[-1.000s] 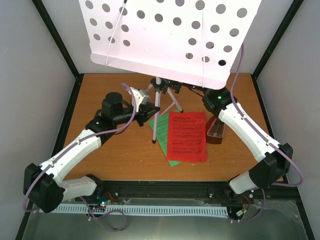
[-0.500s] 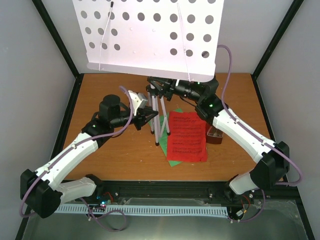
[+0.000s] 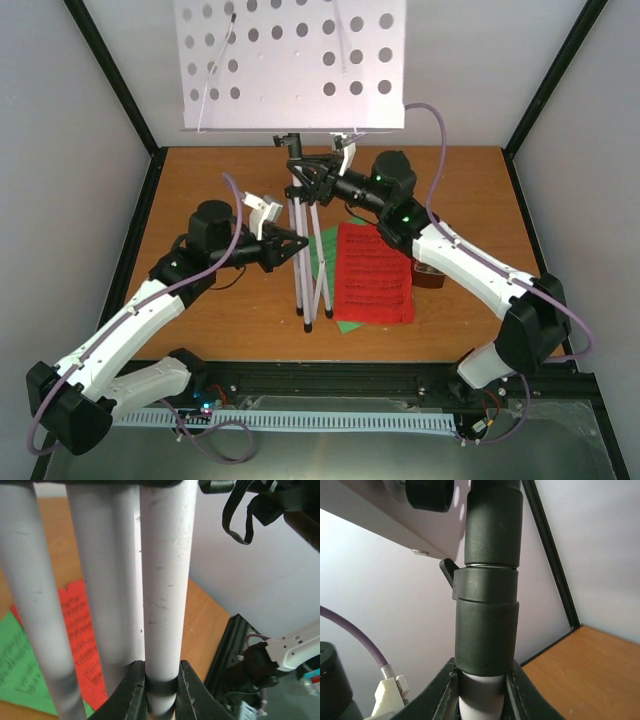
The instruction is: Pack up the instrument practice props
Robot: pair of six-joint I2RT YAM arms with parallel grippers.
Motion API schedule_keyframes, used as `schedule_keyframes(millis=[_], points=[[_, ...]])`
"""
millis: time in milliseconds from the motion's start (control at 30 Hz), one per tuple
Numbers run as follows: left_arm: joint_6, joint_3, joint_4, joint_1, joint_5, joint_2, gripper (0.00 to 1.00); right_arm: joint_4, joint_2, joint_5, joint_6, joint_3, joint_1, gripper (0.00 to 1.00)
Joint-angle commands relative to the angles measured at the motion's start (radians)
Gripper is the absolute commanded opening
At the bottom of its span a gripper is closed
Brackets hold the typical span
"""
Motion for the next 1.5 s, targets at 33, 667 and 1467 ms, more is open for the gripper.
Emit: schedule_keyframes(millis=[33, 667, 1467], points=[[-0.266, -0.001, 0.249, 0.011, 0.004, -0.068, 0.0, 0.075, 0.072, 0.013, 0.124, -0.081, 0.034, 0.03], [-0.436, -0.306, 0.387, 0.011, -0.147, -0.004, 0.0, 0.236, 0.356, 0.0, 0.243, -0.206, 0.054, 0.03], [-0.39, -0.379, 0.525, 0.011, -0.187, 0.241, 0.0, 0.257, 0.599, 0.033, 0.149, -0.163, 0.024, 0.03]])
